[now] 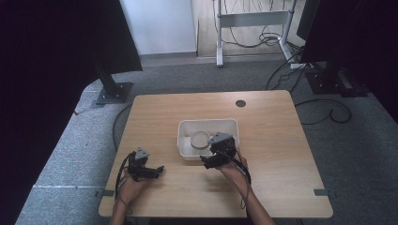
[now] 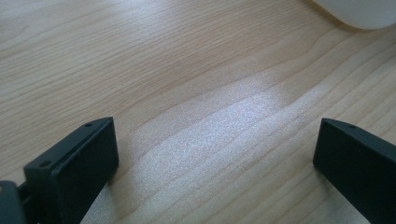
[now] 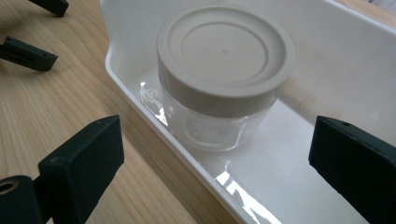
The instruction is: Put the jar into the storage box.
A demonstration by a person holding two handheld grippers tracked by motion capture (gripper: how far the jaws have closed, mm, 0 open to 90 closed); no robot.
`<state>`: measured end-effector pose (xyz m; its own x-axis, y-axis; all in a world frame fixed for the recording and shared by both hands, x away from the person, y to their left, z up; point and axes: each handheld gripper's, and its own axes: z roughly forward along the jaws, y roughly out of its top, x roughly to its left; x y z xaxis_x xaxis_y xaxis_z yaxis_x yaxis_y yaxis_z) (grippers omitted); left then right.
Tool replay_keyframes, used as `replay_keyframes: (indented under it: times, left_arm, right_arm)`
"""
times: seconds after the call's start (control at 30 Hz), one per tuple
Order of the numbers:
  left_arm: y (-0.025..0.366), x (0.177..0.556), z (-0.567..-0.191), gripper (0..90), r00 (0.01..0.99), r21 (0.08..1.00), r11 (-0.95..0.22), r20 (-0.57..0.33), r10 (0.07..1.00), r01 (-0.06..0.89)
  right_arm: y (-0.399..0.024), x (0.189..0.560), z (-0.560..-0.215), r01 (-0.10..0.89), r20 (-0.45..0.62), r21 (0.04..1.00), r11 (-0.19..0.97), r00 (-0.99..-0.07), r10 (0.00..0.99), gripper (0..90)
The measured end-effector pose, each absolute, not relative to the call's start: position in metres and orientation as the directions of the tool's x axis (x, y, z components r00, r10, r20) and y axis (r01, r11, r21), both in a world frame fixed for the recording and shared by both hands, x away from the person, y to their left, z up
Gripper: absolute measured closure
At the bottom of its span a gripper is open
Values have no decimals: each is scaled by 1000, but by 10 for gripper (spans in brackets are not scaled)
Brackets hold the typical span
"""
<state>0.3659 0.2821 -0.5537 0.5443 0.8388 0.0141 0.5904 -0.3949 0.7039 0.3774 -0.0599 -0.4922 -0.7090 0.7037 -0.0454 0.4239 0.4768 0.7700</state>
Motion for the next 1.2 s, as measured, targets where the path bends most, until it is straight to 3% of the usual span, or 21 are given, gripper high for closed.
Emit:
replay_keyframes:
  times: [1.2]
  left_arm:
    - [282, 366, -554, 0, 543, 704, -394, 14, 840, 591]
  right_arm:
    - [-105, 354, -494, 414, -50, 792, 448, -689, 723, 30]
